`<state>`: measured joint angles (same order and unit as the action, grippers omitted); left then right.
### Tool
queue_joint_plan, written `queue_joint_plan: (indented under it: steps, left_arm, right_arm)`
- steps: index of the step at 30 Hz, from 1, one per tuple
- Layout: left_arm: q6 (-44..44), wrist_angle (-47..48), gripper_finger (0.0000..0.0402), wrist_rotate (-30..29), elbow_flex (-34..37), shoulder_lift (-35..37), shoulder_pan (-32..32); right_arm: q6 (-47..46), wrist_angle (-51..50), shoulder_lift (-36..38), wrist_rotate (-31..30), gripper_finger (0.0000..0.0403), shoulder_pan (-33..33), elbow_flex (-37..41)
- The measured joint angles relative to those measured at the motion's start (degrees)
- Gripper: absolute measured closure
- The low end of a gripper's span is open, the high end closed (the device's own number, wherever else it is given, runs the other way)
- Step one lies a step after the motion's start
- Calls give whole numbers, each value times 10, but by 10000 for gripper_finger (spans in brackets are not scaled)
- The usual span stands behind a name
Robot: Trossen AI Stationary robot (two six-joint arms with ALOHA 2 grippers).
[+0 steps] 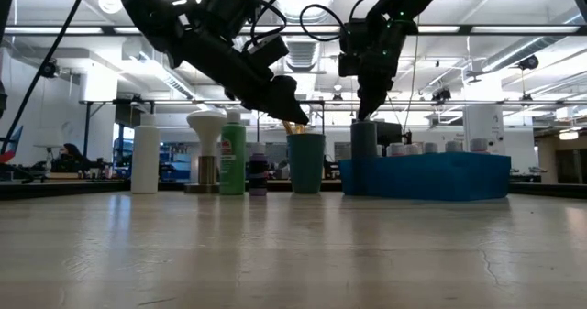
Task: Pick & Place Paint Supplies
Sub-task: Put the large blue paint bottle into the blue bin, then put the white paint bottle into the blue bin
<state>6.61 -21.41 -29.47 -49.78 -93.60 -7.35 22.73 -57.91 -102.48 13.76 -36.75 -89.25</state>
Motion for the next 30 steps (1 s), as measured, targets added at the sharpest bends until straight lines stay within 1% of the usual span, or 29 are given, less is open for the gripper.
queue_joint_plan:
  steps: [9,21,30]
  left_arm:
    - [0,0,32,0,0,0,0]
    - [0,1,32,0,0,0,0]
    - [21,35,32,-3,0,0,0]
  right_arm:
    - [0,1,-2,-2,228,0,-6]
    - [-1,2,-1,-2,147,0,-11]
    - [-14,-10,1,-4,115,0,-58]
